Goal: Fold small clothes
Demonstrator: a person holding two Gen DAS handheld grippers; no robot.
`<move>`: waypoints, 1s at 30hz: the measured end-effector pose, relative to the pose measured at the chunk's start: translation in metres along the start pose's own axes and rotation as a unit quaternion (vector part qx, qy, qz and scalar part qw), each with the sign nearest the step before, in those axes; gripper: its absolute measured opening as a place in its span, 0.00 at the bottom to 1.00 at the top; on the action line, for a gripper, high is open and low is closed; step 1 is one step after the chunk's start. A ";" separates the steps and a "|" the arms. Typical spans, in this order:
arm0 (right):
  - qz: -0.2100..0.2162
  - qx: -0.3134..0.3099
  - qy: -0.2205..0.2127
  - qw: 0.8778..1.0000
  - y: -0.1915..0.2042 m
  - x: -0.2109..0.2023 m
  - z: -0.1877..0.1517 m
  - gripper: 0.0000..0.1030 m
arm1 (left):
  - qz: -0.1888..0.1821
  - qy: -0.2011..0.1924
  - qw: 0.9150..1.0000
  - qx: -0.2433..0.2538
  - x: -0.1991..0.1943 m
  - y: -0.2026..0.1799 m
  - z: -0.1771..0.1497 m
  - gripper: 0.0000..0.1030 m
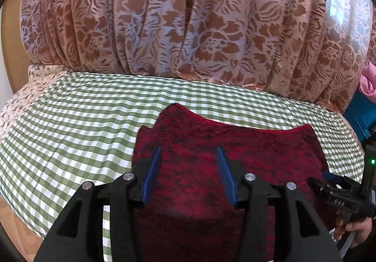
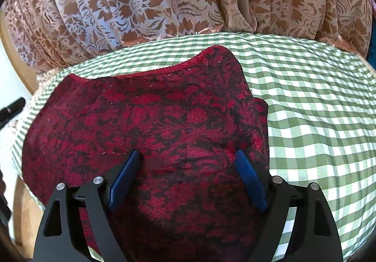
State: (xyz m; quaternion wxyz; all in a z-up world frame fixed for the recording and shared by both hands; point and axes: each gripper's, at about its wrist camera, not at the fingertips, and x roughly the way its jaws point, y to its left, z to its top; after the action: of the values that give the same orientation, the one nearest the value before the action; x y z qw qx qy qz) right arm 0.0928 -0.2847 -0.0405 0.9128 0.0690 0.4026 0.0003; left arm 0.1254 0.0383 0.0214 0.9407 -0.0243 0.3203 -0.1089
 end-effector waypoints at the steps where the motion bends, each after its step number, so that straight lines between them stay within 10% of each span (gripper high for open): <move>1: 0.003 0.001 0.000 1.000 -0.001 -0.001 0.001 0.80 | -0.003 0.001 1.000 0.002 0.000 -0.003 -0.001 0.46; 20: 0.098 0.141 -0.020 0.985 -0.085 -0.041 0.003 0.80 | -0.046 0.036 0.997 0.060 0.019 -0.071 -0.019 0.47; 30: 0.218 0.236 0.041 0.946 -0.123 -0.008 -0.040 0.87 | -0.069 0.067 0.990 0.101 0.038 -0.107 -0.033 0.47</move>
State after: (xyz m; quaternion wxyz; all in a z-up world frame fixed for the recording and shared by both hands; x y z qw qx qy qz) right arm 0.0511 -0.4023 -0.0769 0.8306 0.3683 0.4038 0.1073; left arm 0.1145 -0.0739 -0.0155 0.9049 0.0566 0.3677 -0.2069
